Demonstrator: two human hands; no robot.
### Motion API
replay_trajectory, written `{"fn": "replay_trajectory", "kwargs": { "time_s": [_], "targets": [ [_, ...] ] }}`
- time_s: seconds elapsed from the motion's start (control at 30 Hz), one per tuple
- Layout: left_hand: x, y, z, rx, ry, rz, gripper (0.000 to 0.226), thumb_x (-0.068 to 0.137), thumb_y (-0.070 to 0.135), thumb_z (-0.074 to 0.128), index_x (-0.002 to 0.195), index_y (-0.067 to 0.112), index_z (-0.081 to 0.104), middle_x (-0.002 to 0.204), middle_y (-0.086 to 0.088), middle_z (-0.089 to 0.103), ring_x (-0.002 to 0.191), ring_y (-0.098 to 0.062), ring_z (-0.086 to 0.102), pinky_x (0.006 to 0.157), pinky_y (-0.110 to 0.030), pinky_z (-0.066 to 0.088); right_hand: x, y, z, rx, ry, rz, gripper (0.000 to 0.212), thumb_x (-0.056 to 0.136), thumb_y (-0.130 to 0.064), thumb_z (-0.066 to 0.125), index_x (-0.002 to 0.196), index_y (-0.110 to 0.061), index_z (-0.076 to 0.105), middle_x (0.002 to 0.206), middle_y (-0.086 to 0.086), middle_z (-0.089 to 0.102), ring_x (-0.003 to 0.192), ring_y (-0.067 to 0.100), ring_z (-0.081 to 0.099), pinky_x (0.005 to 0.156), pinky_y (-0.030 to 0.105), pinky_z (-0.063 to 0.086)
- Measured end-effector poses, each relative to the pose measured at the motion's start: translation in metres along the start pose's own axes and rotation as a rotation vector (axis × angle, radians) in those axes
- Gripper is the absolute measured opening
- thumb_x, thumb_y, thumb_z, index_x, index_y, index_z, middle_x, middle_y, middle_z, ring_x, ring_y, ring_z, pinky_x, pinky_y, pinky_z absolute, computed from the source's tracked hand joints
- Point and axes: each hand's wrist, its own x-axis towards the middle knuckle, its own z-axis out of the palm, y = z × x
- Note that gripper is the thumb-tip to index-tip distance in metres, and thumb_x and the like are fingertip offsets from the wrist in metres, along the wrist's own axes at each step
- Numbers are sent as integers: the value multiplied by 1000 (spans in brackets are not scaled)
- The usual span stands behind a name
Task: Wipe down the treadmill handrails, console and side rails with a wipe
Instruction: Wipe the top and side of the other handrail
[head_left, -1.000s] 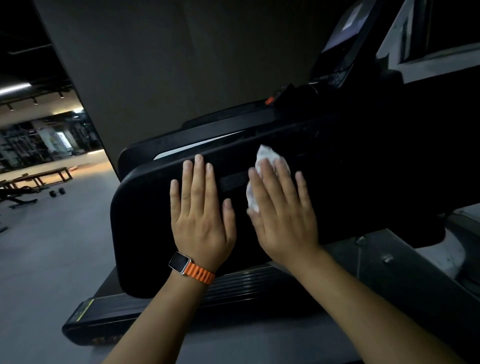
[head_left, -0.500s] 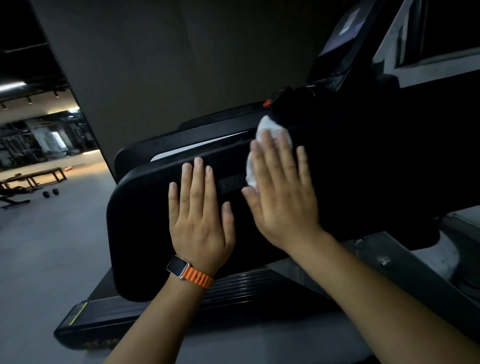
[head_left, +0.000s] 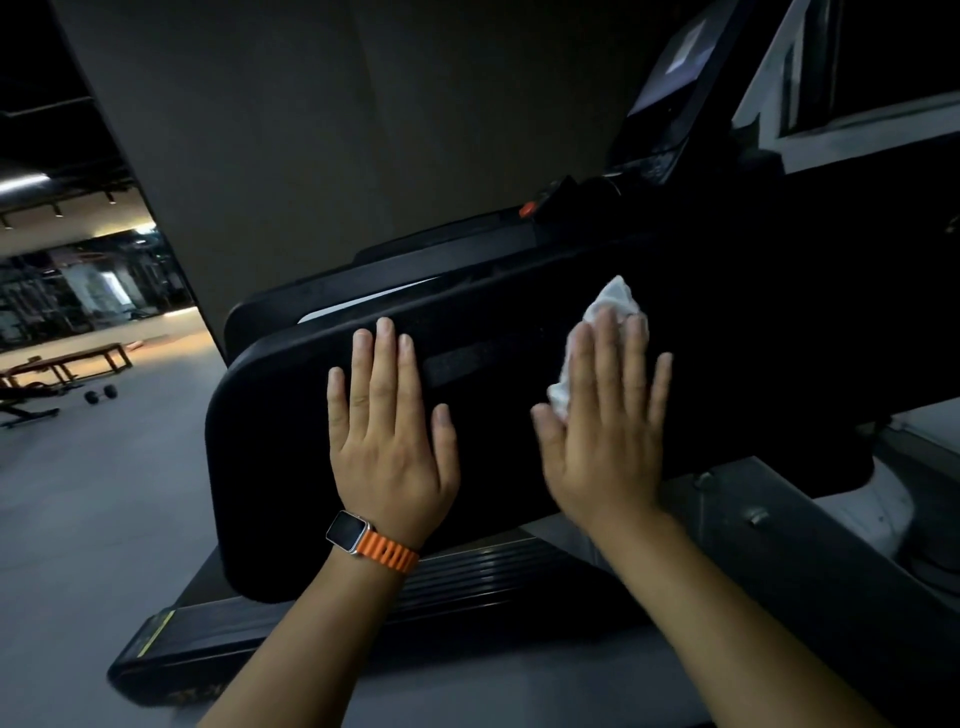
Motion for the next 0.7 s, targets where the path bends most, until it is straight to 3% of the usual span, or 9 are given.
{"fn": "replay_trajectory", "kwargs": {
  "time_s": [0.13, 0.23, 0.33, 0.4, 0.5, 0.6, 0.7],
  "targets": [
    [-1, -2, 1, 5, 0, 2, 61, 104, 31, 39, 155, -2, 36, 165, -20, 29, 156, -33, 21, 126, -55, 18, -29, -13, 10, 29, -93, -298, 63, 112, -46, 23, 166, -14, 18, 174, 6, 9, 162, 29, 7, 129, 56, 4],
    [-1, -1, 0, 5, -6, -1, 61, 104, 31, 38, 155, -2, 36, 165, -19, 28, 157, -32, 19, 126, -55, 17, -20, 15, 9, 105, 63, -213, 49, 113, -29, 34, 159, -14, 36, 167, 5, 32, 159, 26, 21, 129, 52, 15],
    [-1, 0, 1, 1, -11, -12, 62, 103, 31, 38, 156, -1, 35, 166, -18, 26, 157, -32, 18, 126, -55, 16, -12, 18, 1, 299, 221, -129, 38, 107, -10, 59, 144, -7, 58, 151, 6, 57, 147, 28, 45, 122, 52, 33],
    [-1, 0, 1, 4, -10, -12, 61, 103, 31, 38, 156, -1, 35, 166, -18, 26, 157, -32, 18, 126, -55, 16, -6, 16, -5, 416, 266, -55, 32, 96, -2, 75, 127, 1, 69, 135, 9, 66, 133, 28, 56, 113, 46, 47],
    [-1, 1, 2, 7, -7, -13, 61, 104, 31, 38, 156, -1, 35, 166, -18, 26, 157, -32, 18, 126, -55, 16, -1, 16, -8, 415, 286, -45, 15, 91, 3, 79, 106, 1, 77, 117, 12, 73, 122, 31, 62, 102, 44, 54],
    [-2, 1, 2, 12, -10, -13, 62, 103, 31, 38, 156, -2, 34, 166, -18, 26, 157, -32, 18, 126, -55, 15, -17, 17, 1, 314, 259, -144, 25, 99, 0, 71, 123, -2, 74, 136, 13, 67, 136, 35, 55, 111, 51, 48],
    [-2, 0, 1, 14, -9, -8, 62, 103, 30, 38, 156, -2, 34, 166, -19, 26, 157, -32, 18, 127, -54, 15, -59, 21, 12, 80, 12, -250, 56, 108, -18, 55, 160, -9, 35, 171, 12, 25, 158, 34, 24, 128, 56, 20]
  ]
}}
